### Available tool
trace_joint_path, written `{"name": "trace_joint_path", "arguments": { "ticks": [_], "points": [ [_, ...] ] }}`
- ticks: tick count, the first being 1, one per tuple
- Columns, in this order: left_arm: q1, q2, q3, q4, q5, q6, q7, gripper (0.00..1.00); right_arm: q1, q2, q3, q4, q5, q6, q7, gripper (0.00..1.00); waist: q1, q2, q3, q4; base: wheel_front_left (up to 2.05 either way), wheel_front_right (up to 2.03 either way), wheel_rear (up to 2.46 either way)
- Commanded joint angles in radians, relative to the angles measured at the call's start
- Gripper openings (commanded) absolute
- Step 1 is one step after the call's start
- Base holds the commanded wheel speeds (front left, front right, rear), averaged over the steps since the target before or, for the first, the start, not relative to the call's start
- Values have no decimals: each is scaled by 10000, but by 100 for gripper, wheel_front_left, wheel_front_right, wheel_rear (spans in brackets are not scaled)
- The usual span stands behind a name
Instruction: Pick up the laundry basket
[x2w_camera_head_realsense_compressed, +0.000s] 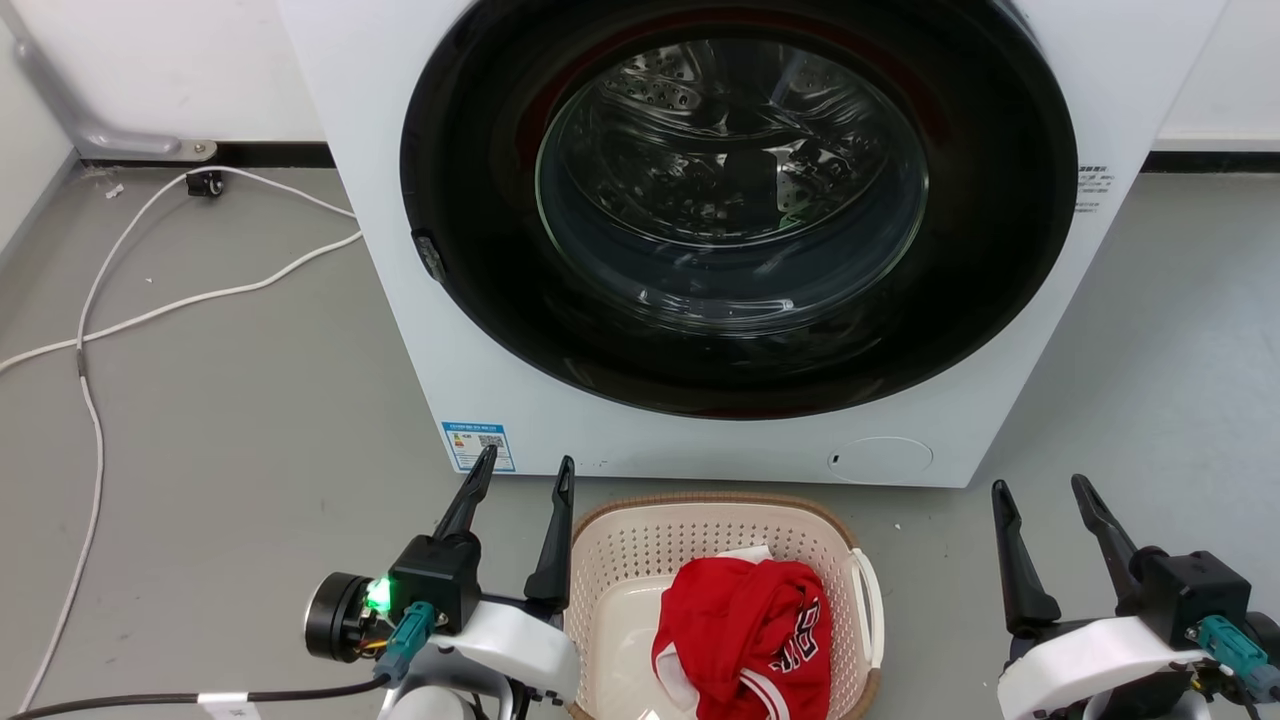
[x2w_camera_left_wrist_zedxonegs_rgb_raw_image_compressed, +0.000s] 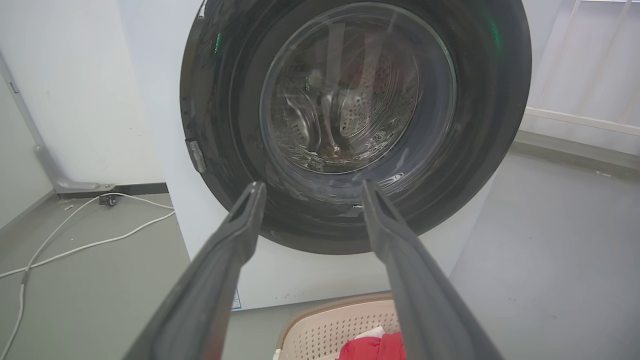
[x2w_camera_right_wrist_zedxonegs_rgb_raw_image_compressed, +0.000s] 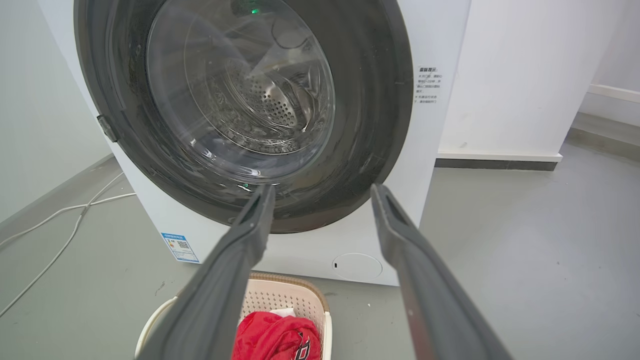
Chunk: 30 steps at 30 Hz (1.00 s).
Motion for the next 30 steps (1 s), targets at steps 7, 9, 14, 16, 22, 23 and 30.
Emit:
{"name": "trace_joint_path", "arguments": {
  "ticks": [7, 9, 14, 16, 22, 23, 30],
  "points": [
    [-184, 5, -15, 16, 4, 32, -50, 100, -82, 28, -45, 4, 104, -3, -46, 100, 0, 0, 178, 12, 0, 0, 0],
    [-242, 5, -61, 63, 16, 29, -48, 100, -177, 28, -60, 21, 160, -3, -21, 100, 0, 0, 332, -7, 0, 0, 0],
    [-529, 5, -184, 319, -77, 63, -39, 100, -441, 28, -115, 168, 280, -3, 43, 100, 0, 0, 959, -69, 0, 0, 0],
    [-654, 6, -227, 464, -143, 80, -39, 100, -579, -27, -117, 277, 314, -3, 51, 100, 0, 0, 1267, -106, 0, 0, 0],
    [-1273, 6, -338, 1162, -396, 106, -37, 100, -1228, -291, -76, 988, 626, -3, 88, 100, 0, 0, 2482, -243, 0, 0, 0],
    [-1417, 6, -348, 1316, -454, 106, -39, 100, -1367, -338, -71, 1155, 695, -3, 34, 100, 0, 0, 2671, -261, 0, 0, 0],
    [-2532, 8, -351, 2630, -730, 21, -39, 100, -2491, -655, 134, 2660, 1127, -3, -140, 100, 0, 0, 4141, -355, 0, 0, 0]
  ]
}}
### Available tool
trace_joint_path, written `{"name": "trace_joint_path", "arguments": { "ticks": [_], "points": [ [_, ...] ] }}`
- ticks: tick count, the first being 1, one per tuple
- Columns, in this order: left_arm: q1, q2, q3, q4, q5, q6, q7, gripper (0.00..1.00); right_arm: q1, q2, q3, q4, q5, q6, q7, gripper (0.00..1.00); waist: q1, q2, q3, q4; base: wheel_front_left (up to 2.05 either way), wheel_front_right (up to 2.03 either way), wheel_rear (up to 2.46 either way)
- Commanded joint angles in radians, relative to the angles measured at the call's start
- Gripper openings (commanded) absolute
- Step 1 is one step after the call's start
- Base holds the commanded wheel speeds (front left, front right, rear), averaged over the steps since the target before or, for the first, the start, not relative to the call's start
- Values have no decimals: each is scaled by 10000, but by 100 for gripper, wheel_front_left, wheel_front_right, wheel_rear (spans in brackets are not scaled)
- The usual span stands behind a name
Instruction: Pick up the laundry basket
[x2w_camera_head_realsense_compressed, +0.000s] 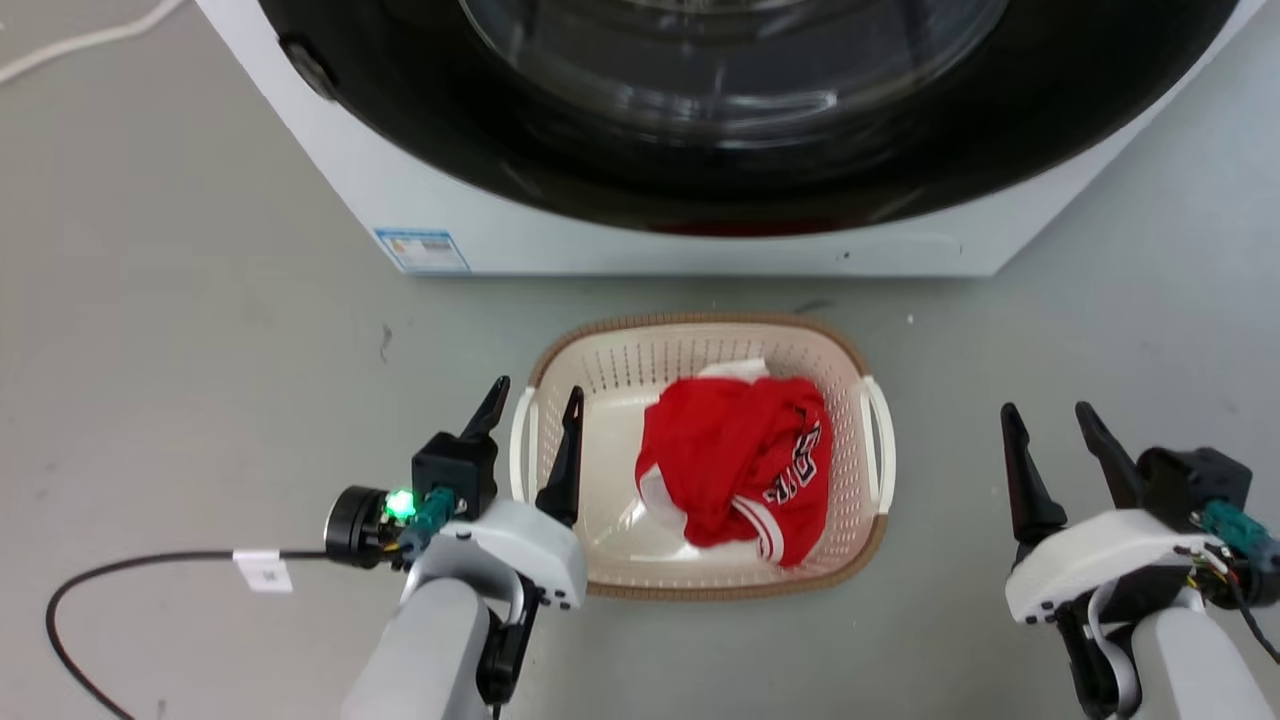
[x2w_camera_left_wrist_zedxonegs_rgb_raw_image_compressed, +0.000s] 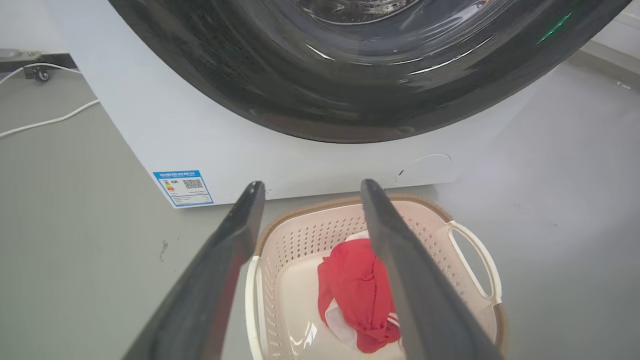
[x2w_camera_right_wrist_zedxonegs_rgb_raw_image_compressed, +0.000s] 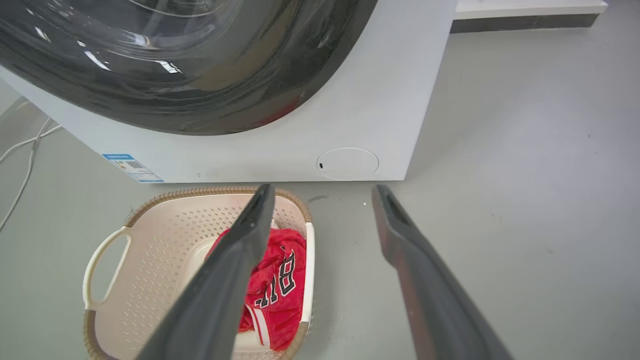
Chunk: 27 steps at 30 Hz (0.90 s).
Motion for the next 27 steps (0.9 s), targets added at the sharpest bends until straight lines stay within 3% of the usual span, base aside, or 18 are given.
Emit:
{"name": "trace_joint_path", "arguments": {
  "ticks": [1, 17, 27],
  "points": [
    [-358, 10, 28, 207, -64, -49, -24, 100, -345, -115, 93, 259, 48, -3, -7, 100, -1, 0, 839, -78, 0, 0, 0],
    [-3532, 265, 470, 4307, -524, -991, 148, 100, -3755, -406, 2020, 4129, 1310, -3, -141, 100, -1, 0, 3377, -337, 0, 0, 0],
    [-5047, 514, 420, 6269, -1245, -1380, 1524, 100, -5712, -223, 3658, 6204, 2374, -3, 265, 100, -1, 0, 4332, -507, 0, 0, 0]
  ]
}}
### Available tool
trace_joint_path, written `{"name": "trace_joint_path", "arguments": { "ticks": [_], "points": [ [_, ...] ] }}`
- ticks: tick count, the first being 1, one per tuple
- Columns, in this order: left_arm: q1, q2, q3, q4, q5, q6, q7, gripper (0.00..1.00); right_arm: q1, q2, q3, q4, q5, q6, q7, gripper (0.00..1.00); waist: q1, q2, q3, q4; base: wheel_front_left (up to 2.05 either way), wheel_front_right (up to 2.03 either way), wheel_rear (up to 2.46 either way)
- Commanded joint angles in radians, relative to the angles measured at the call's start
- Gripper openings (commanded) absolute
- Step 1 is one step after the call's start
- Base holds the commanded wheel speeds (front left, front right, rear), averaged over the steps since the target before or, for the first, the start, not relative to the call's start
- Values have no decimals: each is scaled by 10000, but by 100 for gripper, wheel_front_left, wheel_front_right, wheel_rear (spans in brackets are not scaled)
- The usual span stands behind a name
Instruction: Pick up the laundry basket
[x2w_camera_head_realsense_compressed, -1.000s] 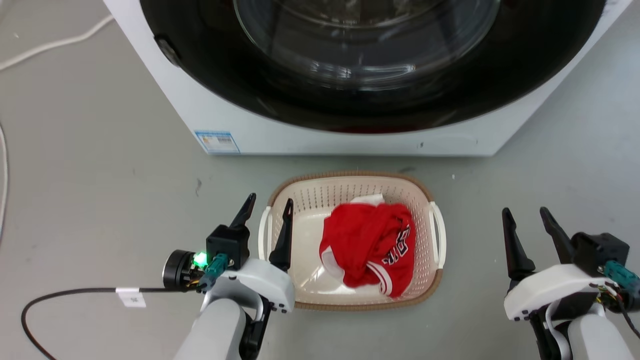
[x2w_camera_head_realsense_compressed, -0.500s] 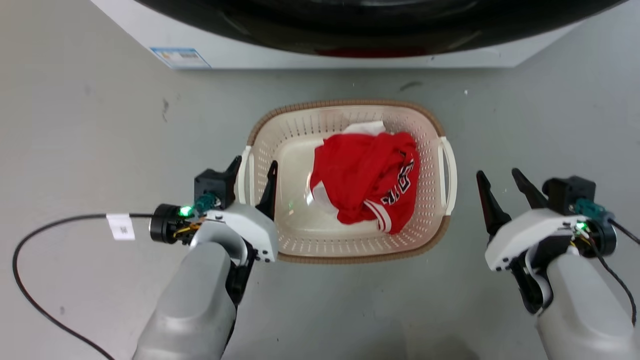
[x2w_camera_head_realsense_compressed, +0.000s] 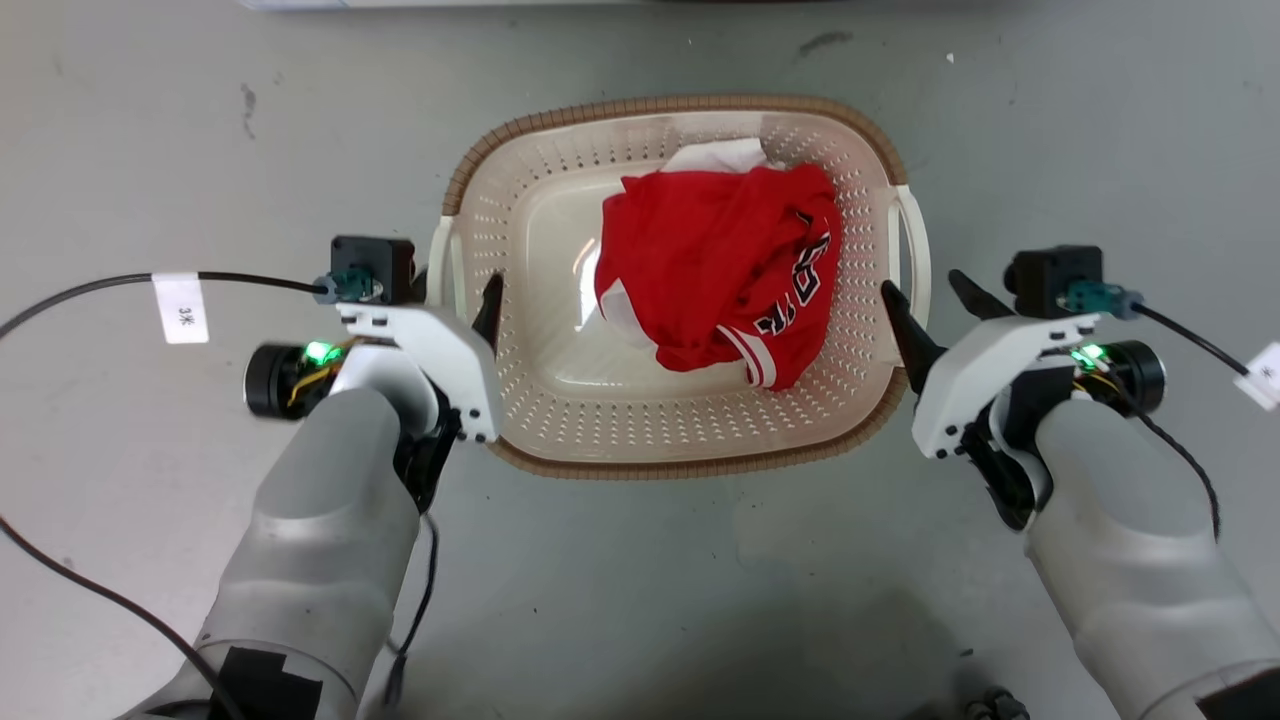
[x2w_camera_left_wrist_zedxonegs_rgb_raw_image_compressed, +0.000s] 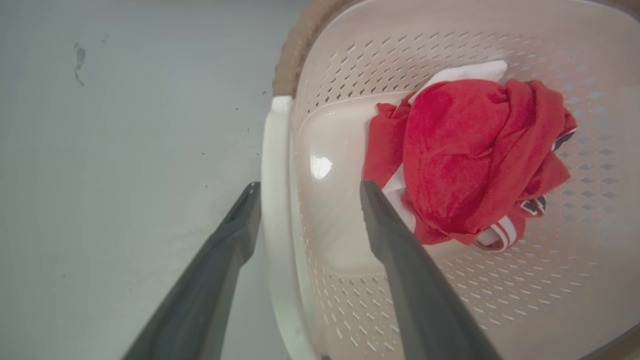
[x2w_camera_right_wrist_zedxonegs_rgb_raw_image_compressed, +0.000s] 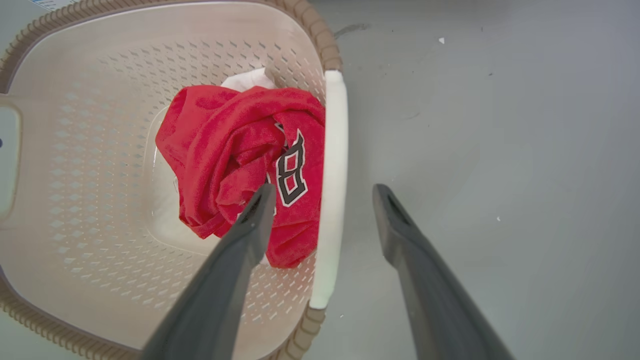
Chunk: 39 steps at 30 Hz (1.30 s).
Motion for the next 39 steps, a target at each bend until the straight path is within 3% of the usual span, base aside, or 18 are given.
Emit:
{"name": "trace_joint_path", "arguments": {
  "ticks": [1, 16, 17, 18, 19, 20, 29, 39],
  "points": [
    [-131, 84, -54, 208, -88, -39, 185, 100, -321, 68, 213, 244, 200, -3, 110, 100, -2, 0, 178, -85, 0, 0, 0],
    [-1190, 433, -698, 960, -925, -72, 1453, 100, -1661, 150, 1965, 1465, 1860, -3, 790, 100, -2, 0, 818, -183, 0, 0, 0],
    [-1253, 421, -725, 1004, -988, -72, 1542, 100, -1702, 160, 2017, 1527, 2001, -3, 868, 45, -2, 0, 847, -176, 0, 0, 0],
    [-1306, 394, -742, 1039, -1080, -73, 1644, 49, -1754, 165, 2083, 1577, 2128, -3, 955, 4, -2, 0, 872, -168, 0, 0, 0],
    [-1348, 376, -775, 1053, -1136, -73, 1709, 14, -1795, 165, 2156, 1619, 2255, -3, 1040, 0, -2, 0, 892, -163, 0, 0, 0],
    [-1378, 366, -808, 1059, -1221, -73, 1758, 0, -1831, 173, 2229, 1628, 2401, -3, 1101, 0, -2, 0, 904, -161, 0, 0, 0],
    [-1159, 244, -1342, 990, -1837, -76, 2095, 0, -1697, 223, 3021, 1665, 3285, 22, 1513, 0, -2, 0, 504, -169, 0, 0, 0],
    [-436, -62, -1965, 874, -2934, -101, 3060, 0, -1036, 17, 3899, 1385, 4635, 59, 3109, 0, -2, 0, -1284, -72, 0, 0, 0]
  ]
}}
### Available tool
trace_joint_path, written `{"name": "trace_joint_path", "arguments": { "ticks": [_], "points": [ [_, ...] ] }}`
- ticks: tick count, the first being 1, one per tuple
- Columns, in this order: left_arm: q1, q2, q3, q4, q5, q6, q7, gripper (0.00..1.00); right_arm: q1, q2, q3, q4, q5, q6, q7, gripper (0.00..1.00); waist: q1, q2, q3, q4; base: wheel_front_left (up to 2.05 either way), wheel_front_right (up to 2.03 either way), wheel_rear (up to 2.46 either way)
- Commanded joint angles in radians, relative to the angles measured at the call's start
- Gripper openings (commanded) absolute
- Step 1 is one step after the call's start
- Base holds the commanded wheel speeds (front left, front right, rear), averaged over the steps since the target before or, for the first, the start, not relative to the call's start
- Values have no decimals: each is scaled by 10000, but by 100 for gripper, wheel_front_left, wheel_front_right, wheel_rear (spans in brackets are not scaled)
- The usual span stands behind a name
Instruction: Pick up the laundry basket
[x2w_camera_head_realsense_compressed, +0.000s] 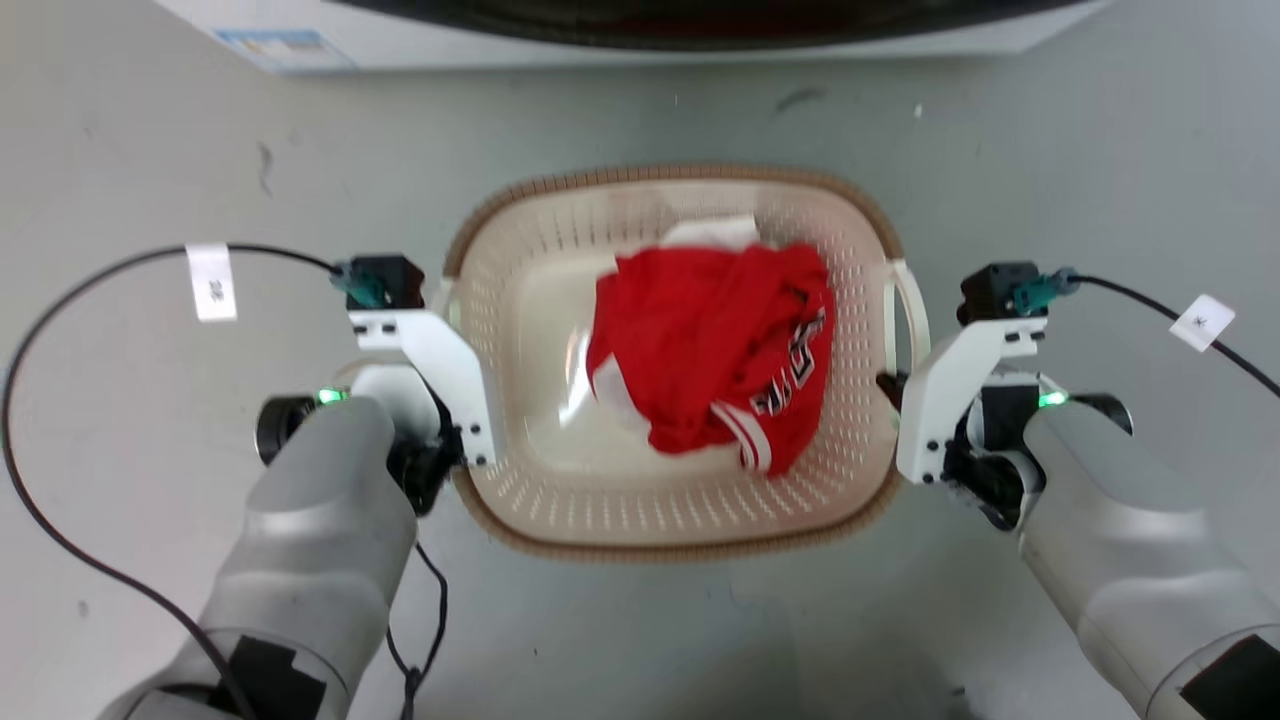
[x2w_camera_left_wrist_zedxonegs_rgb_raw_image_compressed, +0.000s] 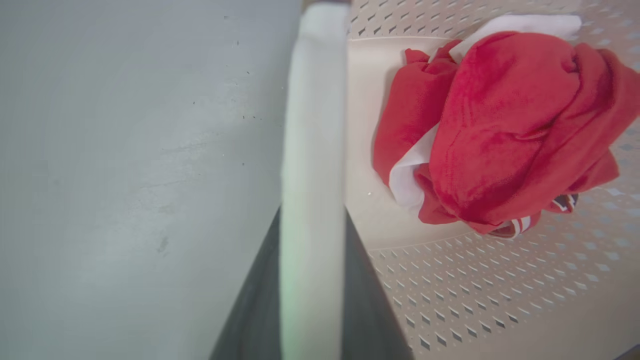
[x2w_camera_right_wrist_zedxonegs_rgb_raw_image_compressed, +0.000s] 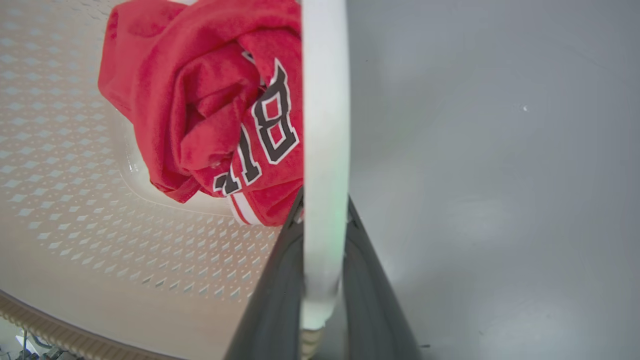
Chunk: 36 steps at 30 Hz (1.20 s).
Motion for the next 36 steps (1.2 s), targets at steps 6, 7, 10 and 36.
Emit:
{"name": "trace_joint_path", "arguments": {
  "ticks": [6, 7, 10, 36],
  "points": [
    [667, -307, -324, -178, -754, -89, 628, 0, 424, 153, 431, -65, 673, 136, 1096, 0, 0, 0, -1889, 53, 0, 0, 0],
    [772, -295, -362, -198, -878, -89, 760, 0, 470, 153, 470, -31, 778, 136, 1288, 0, 0, 0, -2117, 45, 0, 0, 0],
    [1022, -229, -501, -266, -1238, -91, 1172, 0, 597, 115, 567, 93, 1058, 136, 1836, 0, 0, 0, -2796, 53, 0, 0, 0],
    [2052, 225, -1654, -885, -3353, -102, 3932, 0, 630, 337, 601, 1530, 2003, 126, 4548, 0, 0, 0, -6163, 138, 0, 0, 0]
  ]
}}
